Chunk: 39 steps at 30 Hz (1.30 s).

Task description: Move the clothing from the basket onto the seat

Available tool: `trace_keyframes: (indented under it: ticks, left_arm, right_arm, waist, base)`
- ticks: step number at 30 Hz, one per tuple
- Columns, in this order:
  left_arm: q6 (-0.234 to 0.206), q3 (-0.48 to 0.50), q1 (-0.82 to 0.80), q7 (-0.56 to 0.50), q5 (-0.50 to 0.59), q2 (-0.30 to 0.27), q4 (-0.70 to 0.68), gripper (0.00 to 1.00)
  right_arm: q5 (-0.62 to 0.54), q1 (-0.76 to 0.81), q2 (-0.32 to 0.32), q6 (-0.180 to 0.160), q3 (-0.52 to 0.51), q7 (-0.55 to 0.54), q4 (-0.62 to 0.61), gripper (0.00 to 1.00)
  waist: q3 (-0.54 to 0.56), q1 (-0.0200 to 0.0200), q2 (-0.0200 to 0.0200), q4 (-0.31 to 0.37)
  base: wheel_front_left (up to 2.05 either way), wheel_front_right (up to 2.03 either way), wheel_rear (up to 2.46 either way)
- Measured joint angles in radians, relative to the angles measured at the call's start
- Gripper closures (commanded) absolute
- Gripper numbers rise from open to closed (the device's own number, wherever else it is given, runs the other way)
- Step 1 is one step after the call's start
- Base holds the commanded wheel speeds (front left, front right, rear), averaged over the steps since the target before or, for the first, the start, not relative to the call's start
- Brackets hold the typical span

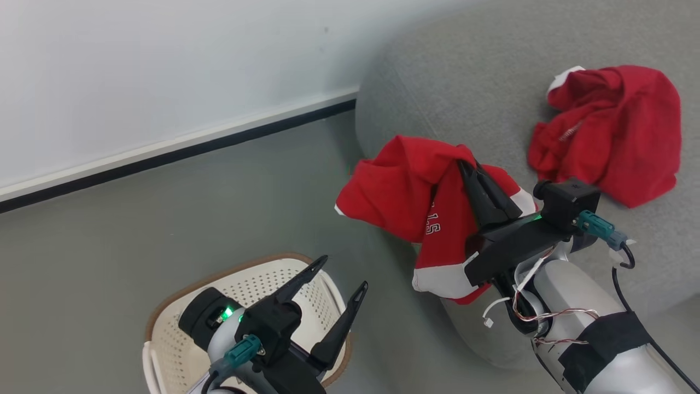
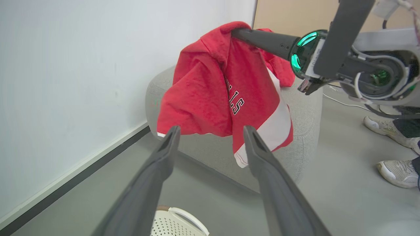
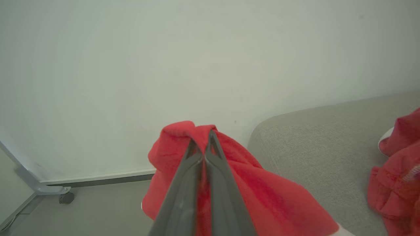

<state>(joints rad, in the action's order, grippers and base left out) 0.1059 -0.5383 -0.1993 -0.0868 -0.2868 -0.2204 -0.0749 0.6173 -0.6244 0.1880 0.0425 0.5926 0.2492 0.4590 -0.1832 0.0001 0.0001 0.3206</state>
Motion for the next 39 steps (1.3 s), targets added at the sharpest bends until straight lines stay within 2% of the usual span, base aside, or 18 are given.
trace_keyframes:
  ticks: [10, 18, 27, 39]
  left_arm:
    - [0.001, -0.012, -0.028, -0.019, 0.006, -0.010, -0.008, 0.00]
    - [0.009, -0.026, -0.057, -0.033, 0.006, -0.012, -0.008, 0.00]
    - [0.010, -0.044, -0.084, -0.044, 0.005, -0.012, -0.011, 0.00]
    - [0.017, -0.066, -0.126, -0.067, 0.006, -0.029, -0.035, 0.00]
  right_arm:
    - [0.004, 0.025, 0.017, -0.033, -0.063, 0.000, -0.044, 1.00]
    - [0.007, 0.043, 0.043, -0.053, -0.135, 0.000, -0.074, 1.00]
    - [0.016, 0.022, 0.070, -0.061, -0.217, 0.003, -0.077, 1.00]
    - [0.036, -0.190, 0.154, -0.069, -0.372, 0.005, -0.015, 1.00]
  waist:
    - [-0.047, 0.0000, 0.0000, 0.089]
    - [-0.084, -0.0001, 0.0000, 0.132]
    - [-0.109, 0.0000, 0.0000, 0.144]
    - [-0.161, 0.0000, 0.0000, 0.126]
  base:
    - [0.00, 0.00, 0.00]
    - [0.00, 0.00, 0.00]
    - [0.00, 0.00, 0.00]
    - [0.00, 0.00, 0.00]
